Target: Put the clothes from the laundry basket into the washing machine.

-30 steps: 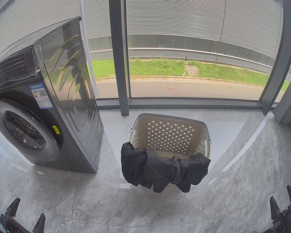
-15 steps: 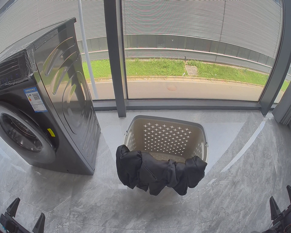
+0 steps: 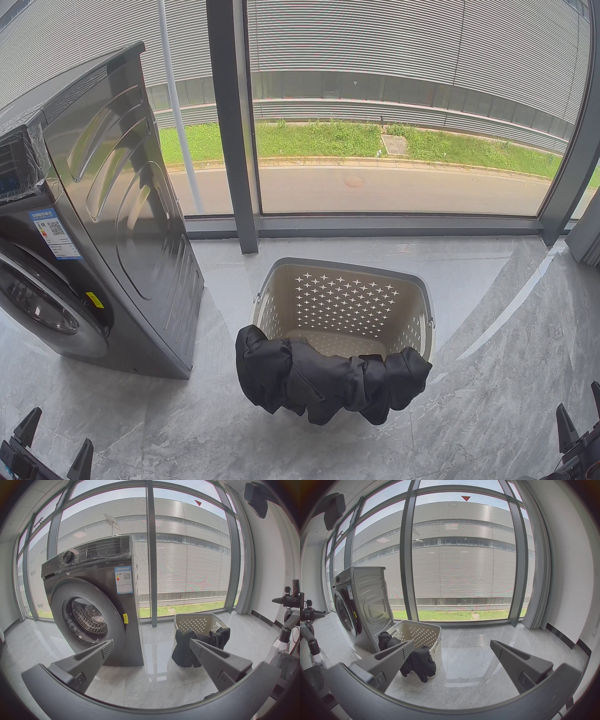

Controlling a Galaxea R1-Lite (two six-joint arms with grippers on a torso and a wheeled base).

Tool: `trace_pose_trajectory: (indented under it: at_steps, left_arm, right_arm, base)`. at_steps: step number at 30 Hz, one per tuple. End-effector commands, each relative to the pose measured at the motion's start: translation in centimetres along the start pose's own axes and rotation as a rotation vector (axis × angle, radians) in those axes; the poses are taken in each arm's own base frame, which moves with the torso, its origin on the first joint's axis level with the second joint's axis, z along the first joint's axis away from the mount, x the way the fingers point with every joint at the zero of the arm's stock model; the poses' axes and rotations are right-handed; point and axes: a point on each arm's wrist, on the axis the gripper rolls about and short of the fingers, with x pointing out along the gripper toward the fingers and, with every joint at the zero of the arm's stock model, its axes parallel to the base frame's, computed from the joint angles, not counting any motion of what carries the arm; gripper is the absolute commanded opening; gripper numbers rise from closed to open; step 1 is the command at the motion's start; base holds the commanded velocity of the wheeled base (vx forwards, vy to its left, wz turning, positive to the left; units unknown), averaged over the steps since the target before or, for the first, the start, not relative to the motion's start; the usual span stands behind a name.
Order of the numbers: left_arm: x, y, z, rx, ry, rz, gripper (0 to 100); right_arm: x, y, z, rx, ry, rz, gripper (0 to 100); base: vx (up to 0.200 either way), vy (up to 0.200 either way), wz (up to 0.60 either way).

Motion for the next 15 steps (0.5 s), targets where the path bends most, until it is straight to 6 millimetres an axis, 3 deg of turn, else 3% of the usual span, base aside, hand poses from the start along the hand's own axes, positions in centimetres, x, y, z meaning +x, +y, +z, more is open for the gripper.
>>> trace_pose_trajectory:
  at_steps: [1,3,12,15]
  left_arm:
    - [0.02,-0.03,-0.53,-0.001,0.001,0.0,100]
    - [0.02,-0.03,-0.53,-0.006,0.001,0.0,100]
    - [0.02,-0.03,-0.53,-0.003,0.001,0.0,100]
    - [0.02,-0.03,-0.53,-0.003,0.001,0.0,100]
  right_arm:
    - [0.0,0.0,-0.52,0.0,0.001,0.0,100]
    - [0.0,0.0,-0.52,0.0,0.001,0.0,100]
    - [0.0,0.0,-0.52,0.0,0.001,0.0,100]
    - [0.0,0.0,-0.52,0.0,0.001,0.0,100]
  base:
    - [0.0,0.0,0.0]
    - [0.0,0.0,0.0]
    - [0.2,0.0,0.0]
    - [0.0,0.0,0.0]
